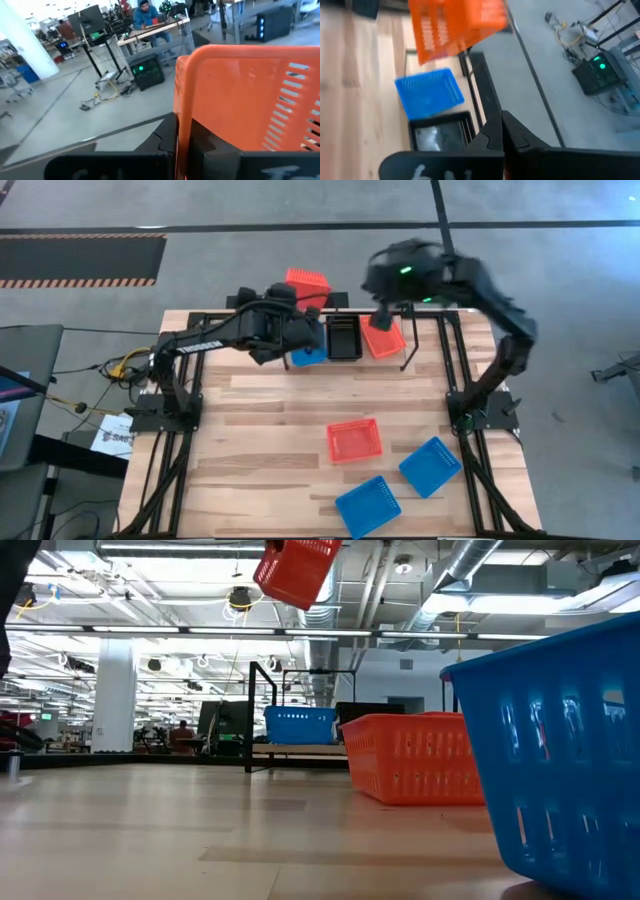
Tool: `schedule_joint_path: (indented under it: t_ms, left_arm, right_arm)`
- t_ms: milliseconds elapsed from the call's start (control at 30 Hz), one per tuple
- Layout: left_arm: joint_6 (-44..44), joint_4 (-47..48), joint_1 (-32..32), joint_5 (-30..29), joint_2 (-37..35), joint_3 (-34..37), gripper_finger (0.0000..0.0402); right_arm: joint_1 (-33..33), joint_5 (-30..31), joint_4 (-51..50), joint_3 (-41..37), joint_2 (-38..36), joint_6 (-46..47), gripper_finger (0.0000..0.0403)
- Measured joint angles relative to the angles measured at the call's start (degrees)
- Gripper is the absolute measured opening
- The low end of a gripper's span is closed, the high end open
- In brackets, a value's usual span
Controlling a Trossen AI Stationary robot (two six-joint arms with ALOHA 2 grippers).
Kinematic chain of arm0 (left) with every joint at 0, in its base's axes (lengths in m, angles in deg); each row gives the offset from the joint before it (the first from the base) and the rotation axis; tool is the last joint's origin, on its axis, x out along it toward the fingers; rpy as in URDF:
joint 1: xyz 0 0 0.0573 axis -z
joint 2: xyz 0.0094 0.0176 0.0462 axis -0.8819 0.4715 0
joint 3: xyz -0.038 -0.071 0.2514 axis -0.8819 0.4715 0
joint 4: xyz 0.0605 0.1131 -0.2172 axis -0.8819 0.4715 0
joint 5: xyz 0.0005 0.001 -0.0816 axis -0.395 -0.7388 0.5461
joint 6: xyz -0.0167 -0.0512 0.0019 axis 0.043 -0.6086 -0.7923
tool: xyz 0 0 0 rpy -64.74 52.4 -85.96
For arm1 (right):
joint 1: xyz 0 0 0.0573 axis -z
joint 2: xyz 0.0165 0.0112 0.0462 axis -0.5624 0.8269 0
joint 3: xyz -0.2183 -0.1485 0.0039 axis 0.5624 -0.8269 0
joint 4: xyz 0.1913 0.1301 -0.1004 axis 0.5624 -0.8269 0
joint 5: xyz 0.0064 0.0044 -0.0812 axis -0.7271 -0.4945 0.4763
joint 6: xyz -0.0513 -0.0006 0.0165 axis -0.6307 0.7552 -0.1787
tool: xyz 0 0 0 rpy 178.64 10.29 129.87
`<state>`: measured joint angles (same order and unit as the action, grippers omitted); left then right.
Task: Stack baskets on shelf by color
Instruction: Stack the bottom orange bin on top of the orange bin on the shelf
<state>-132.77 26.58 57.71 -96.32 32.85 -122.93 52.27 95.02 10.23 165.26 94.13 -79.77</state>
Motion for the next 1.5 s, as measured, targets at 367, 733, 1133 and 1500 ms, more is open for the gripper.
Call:
schedule_joint_path:
  t_ms: [367, 733, 1133, 1500]
  left_arm:
    - [10.4, -2.7, -4.4, 5.9, -0.2, 0.0, 0.0]
    - [34.1, -28.8, -7.0, 20.3, -0.2, 0.0, 0.0]
    - [40.1, -40.6, -7.7, 28.2, -0.1, 0.3, 0.0]
    - [40.8, -45.4, -7.7, 33.6, 0.1, 3.3, 0.0]
  right_arm:
    - [0.0, 16.1, -11.1, -0.1, 0.1, 3.9, 0.0]
    - [-11.1, 36.1, -19.0, -12.2, -25.0, 30.0, 0.0]
    - [-30.3, 60.2, 3.6, -57.2, -41.7, 47.2, 0.0011]
    - [-25.6, 52.5, 44.1, -59.5, -37.8, 12.9, 0.0048]
